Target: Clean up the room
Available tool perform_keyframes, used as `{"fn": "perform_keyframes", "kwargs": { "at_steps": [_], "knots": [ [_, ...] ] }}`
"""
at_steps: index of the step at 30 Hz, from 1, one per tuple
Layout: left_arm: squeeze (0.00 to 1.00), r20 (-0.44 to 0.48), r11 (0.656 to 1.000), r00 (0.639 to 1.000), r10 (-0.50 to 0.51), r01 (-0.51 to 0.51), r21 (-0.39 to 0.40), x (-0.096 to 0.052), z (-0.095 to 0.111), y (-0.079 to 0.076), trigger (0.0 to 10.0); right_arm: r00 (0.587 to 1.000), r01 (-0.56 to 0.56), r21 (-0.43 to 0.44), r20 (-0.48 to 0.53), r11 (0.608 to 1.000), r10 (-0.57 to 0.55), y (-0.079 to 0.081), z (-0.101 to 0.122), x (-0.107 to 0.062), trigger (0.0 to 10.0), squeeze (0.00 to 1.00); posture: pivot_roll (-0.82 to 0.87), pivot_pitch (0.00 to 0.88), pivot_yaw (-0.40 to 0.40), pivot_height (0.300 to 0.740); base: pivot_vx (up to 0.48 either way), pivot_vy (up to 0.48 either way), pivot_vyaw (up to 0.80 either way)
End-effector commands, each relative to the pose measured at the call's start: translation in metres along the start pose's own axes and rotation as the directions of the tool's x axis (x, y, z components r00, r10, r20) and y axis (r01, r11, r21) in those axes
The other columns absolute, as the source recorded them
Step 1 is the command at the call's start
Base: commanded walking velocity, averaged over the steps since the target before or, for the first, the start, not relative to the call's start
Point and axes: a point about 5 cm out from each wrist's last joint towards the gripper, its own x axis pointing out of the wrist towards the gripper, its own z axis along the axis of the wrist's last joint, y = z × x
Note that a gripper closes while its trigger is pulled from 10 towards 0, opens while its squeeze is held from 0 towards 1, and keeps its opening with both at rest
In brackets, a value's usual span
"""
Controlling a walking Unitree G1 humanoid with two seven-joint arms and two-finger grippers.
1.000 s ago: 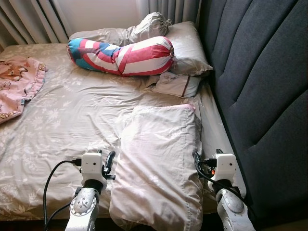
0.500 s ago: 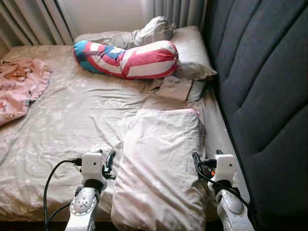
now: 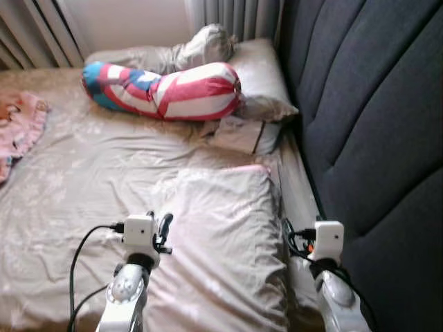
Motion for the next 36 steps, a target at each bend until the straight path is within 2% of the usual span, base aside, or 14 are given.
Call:
{"fn": "perform_keyframes", "kwargs": {
  "at_steps": [1, 10, 22, 31, 36],
  "knots": [
    [0.0, -0.038, 1.0, 0.999, 0.014, -0.014, 0.001, -0.0019, -0.0064, 0.0069, 10.0, 1.0, -0.014, 0.011, -0.028, 1.0, 0.014, 0.0047, -0.006, -0.0028, 10.0, 0.0, -0.13, 0.107, 0.008, 0.74, 0.0, 0.0, 0.0],
    [0.0, -0.02, 1.0, 1.0, 0.02, -0.02, -0.015, 0.0068, -0.0001, 0.0093, 10.0, 1.0, -0.01, 0.021, 0.003, 1.0, 0.01, 0.005, -0.0004, -0.0008, 10.0, 0.0, -0.13, 0.11, 0.01, 0.74, 0.0, 0.0, 0.0],
    [0.0, -0.023, 0.999, 1.0, 0.019, -0.02, -0.026, 0.0052, -0.0023, 0.0065, 10.0, 1.0, -0.006, 0.01, -0.012, 1.0, 0.007, 0.0047, -0.0004, -0.0001, 10.0, 0.0, -0.13, 0.118, 0.009, 0.74, 0.0, 0.0, 0.0],
    [0.0, -0.022, 0.999, 1.0, 0.021, -0.022, -0.028, 0.0046, -0.0029, 0.0055, 10.0, 1.0, -0.01, 0.008, -0.026, 1.0, 0.01, 0.0054, -0.0026, -0.0008, 10.0, 0.0, -0.14, 0.124, 0.007, 0.695, 0.0, 0.0, 0.0],
    [0.0, -0.027, 0.999, 0.999, 0.026, -0.027, -0.027, 0.0042, -0.0039, 0.0056, 10.0, 1.0, -0.015, 0.008, -0.011, 1.0, 0.015, 0.0053, -0.0018, -0.0019, 10.0, 0.0, -0.14, 0.124, 0.005, 0.695, 0.0, 0.0, 0.0]
  ]
}}
